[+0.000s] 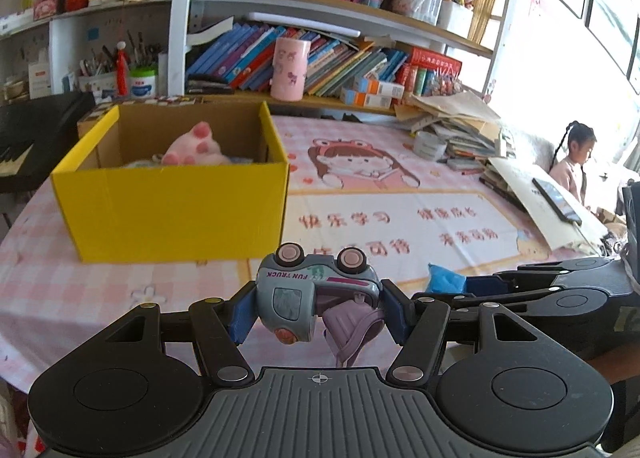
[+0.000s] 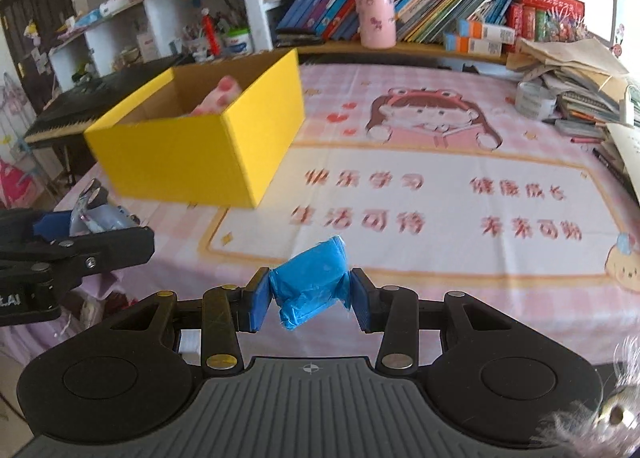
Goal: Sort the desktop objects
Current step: 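Carry the truck in the left tool and the blue block in the right tool to the yellow box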
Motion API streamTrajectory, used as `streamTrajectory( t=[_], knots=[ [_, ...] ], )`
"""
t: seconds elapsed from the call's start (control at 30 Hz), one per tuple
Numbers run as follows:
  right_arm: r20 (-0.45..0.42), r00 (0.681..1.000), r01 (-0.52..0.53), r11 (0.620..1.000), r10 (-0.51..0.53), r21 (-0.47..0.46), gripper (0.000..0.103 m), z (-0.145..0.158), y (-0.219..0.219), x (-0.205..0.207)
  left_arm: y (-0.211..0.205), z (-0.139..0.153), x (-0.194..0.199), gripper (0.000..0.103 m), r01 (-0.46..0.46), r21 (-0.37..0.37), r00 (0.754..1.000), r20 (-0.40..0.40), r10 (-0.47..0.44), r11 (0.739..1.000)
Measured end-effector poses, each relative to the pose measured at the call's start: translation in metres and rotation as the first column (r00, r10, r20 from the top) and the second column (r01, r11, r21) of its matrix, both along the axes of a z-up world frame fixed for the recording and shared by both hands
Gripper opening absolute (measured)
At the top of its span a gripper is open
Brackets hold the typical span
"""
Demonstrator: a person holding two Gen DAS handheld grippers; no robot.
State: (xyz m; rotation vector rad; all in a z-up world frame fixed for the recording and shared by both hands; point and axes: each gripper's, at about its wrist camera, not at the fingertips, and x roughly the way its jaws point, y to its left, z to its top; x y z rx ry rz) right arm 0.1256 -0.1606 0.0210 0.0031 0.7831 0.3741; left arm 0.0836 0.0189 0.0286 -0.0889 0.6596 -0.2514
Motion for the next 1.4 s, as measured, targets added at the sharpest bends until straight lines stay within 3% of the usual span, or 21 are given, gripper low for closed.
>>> streamTrajectory(
  t=[0.73, 1.4],
  knots=[
    [-0.02, 0.992, -0.125, 0.992, 0.125, -0.033, 0.038, 0.002, 0.049, -0.036, 0.036, 0.0, -0.04, 0.063, -0.064, -0.02, 0.998, 0.015, 0.064, 0.998],
    [0.004, 0.965, -0.262, 0.964, 0.262, -0.038, 0.038, 0.005, 0.091, -0.028, 0.072, 0.002, -0.05, 0.063, -0.184, -0.007, 0.982, 0.026, 0.184, 0.983]
  ],
)
